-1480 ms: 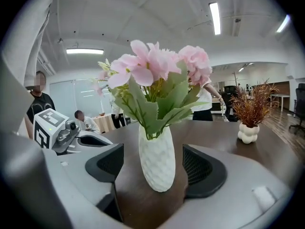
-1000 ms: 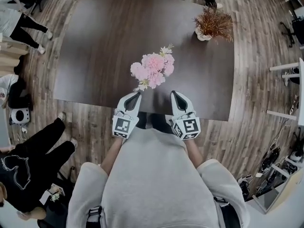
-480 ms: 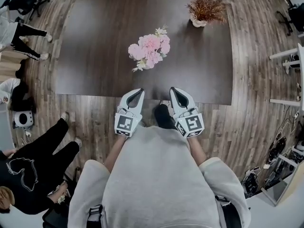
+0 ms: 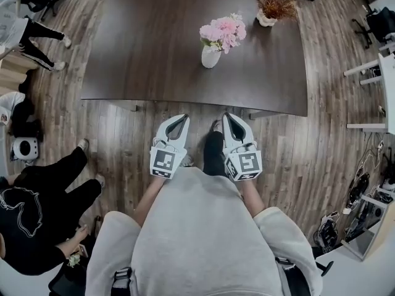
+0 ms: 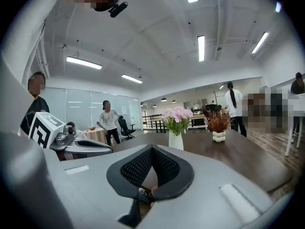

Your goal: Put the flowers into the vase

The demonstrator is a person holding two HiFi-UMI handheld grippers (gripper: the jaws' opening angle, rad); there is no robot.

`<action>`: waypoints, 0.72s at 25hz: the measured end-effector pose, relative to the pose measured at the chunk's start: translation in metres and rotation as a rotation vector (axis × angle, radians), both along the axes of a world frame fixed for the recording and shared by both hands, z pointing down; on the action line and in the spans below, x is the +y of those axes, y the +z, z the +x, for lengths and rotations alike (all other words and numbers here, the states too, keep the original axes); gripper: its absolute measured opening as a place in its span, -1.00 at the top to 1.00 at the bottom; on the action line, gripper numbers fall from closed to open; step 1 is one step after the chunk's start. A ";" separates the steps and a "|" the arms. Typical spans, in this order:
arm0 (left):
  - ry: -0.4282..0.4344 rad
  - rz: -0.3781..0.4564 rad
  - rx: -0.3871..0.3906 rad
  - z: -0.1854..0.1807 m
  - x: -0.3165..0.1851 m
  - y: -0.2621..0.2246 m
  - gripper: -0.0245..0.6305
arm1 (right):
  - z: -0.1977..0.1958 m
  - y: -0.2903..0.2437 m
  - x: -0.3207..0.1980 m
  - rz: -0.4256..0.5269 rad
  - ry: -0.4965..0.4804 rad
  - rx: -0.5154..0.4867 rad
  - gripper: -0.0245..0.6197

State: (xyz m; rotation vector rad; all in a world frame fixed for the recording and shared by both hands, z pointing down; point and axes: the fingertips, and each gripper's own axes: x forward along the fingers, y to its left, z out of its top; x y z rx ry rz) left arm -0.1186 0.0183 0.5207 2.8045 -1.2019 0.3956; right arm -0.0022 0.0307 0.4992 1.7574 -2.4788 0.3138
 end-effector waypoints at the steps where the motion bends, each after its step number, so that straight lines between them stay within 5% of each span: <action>1: 0.003 0.002 0.005 -0.005 0.007 -0.001 0.90 | -0.007 -0.002 0.010 0.003 0.006 0.008 0.93; 18: -0.010 0.042 0.034 -0.007 0.083 -0.041 0.90 | -0.007 -0.039 0.096 0.052 0.041 0.054 0.94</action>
